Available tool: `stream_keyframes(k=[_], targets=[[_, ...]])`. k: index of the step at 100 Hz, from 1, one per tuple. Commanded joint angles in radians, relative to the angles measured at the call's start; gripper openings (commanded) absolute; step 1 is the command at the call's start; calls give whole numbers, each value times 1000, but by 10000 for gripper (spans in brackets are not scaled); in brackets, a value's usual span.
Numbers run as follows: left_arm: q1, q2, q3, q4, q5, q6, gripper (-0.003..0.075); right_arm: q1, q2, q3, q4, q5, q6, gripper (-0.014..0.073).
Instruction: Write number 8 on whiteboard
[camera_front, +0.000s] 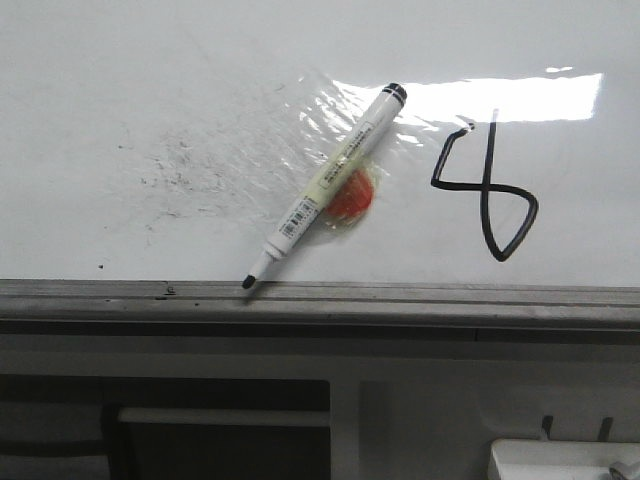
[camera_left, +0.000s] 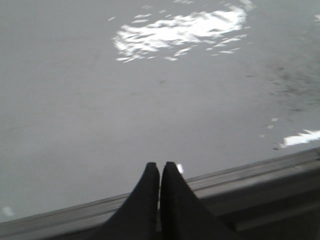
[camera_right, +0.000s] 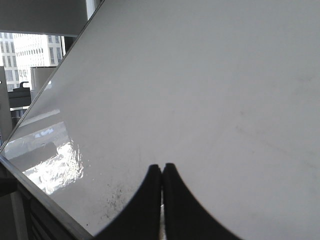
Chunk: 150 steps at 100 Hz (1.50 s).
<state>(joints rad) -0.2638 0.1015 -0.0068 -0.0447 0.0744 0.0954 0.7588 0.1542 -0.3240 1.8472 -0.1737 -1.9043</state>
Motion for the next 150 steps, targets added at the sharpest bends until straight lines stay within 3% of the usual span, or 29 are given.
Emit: stream_keyframes(k=[1,20,116,129,136,140,150], targets=[[91,-44,30,88,-25,-149,-20,-1,11,-23,15,26,-10,-63],[163,-133,40,71,217,-150,-20,-1,11,-23,15,26,-10,-64],[163,-133,40,65,210,-150,-20,-1,11,-21,15,23,-10,-63],[163,-133,40,65,210,-150,-20,-32,11,23,-3,-106,-10,-64],[163,-133,40,65,210,-150,-20,-78,11,70,-119,-105,32,-63],[163,-133,40,65,210,-150,-20,-115,11,109,-296,-91,135,-63],[163,-133,40,65,210,-150,-20,-213,11,207,-836,-34,741,-64]])
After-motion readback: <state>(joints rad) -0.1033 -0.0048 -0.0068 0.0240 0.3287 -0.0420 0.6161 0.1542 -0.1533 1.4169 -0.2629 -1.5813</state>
